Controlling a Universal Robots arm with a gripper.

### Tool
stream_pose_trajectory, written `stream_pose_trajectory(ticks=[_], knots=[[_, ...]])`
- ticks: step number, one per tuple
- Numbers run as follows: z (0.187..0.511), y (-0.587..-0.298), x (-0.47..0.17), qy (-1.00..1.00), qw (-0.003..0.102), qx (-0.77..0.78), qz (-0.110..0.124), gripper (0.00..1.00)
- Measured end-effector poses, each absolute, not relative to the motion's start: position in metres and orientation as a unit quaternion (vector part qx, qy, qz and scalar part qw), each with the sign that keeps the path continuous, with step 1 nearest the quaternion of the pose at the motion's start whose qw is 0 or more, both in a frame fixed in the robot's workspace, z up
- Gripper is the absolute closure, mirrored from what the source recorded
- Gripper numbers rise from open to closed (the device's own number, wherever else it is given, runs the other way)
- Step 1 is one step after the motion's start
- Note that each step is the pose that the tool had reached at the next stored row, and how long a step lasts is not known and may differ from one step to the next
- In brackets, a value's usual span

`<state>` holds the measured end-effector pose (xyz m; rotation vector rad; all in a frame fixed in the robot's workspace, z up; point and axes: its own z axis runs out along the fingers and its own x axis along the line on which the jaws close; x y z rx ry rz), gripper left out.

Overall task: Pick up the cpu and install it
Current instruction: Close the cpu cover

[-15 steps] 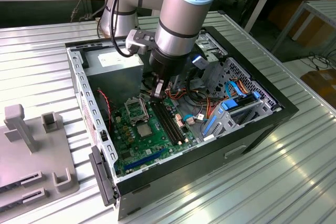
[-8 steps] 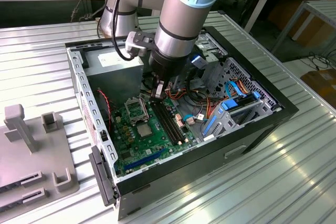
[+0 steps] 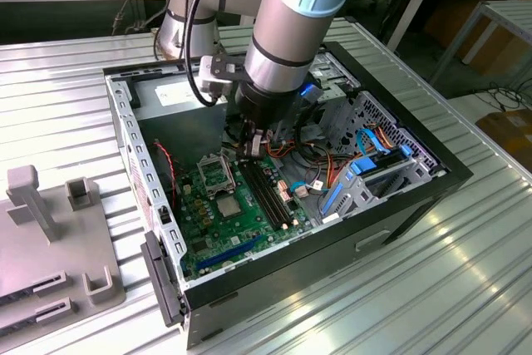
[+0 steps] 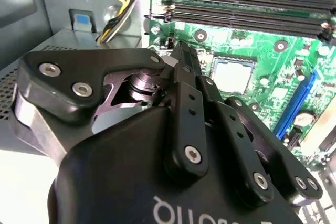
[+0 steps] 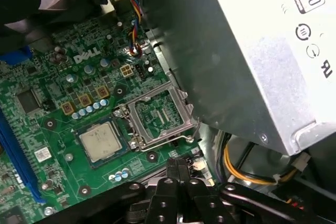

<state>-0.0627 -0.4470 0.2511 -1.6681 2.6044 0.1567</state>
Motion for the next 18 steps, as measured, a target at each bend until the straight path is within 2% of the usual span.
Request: stream_pose_trajectory(ticks=[4,10,15,18], knots=[[0.251,-0.447,-0.063,0.833,0.036,-0.549,0.067,0.89],[0.25,-0.454,-0.063,0.823,0.066,-0.554,0.105,0.89],[0.242,-0.458,-0.063,0.819,0.066,-0.56,0.107,0.89],[0.238,-0.458,-0.063,0.797,0.062,-0.591,0.109,0.89]])
